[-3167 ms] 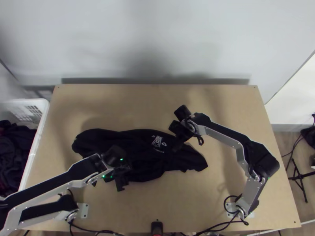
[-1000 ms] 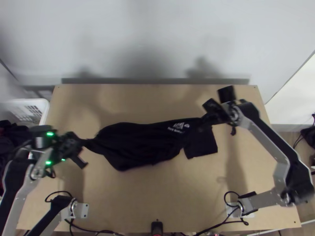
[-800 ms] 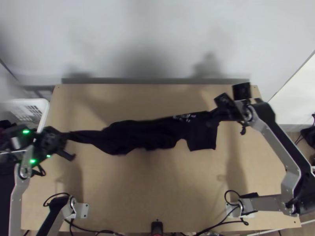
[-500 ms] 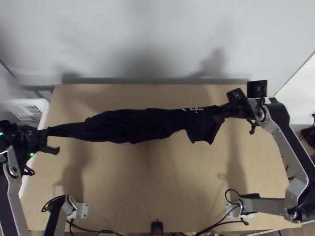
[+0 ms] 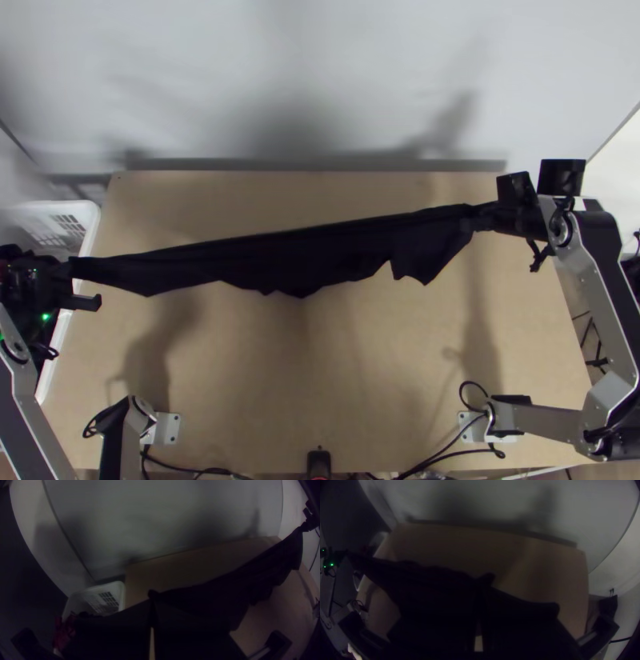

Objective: Fold the t-shirt

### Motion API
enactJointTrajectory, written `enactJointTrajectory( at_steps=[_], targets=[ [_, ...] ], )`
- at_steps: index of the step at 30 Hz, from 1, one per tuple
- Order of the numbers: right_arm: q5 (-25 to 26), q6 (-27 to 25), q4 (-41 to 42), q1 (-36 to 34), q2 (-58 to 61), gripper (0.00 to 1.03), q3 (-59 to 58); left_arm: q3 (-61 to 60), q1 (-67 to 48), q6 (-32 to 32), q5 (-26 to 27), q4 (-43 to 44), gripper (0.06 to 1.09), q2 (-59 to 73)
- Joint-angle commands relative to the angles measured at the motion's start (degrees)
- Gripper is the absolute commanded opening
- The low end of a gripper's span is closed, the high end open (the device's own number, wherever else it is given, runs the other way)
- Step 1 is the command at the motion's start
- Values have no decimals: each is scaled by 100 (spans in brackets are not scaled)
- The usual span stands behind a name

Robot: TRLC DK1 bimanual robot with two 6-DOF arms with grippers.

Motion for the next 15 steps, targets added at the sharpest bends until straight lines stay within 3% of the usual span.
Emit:
enactJointTrajectory(
  at_steps=[1,5,10,15],
  targets=[
    [-138,1,-281,243,-93,3,-150,-94,72,106,143,-79,10,-141],
    [-217,-148,-544,603,-102,3,-238,-252,81,414,178,-202,10,-325],
    [-331,-843,-1397,1315,197,3,-616,-876,-210,1152,363,-1117,10,-958],
    [-322,-1238,-1546,1588,460,3,-1425,-1685,-1141,1592,55,-1872,10,-1609]
  ],
)
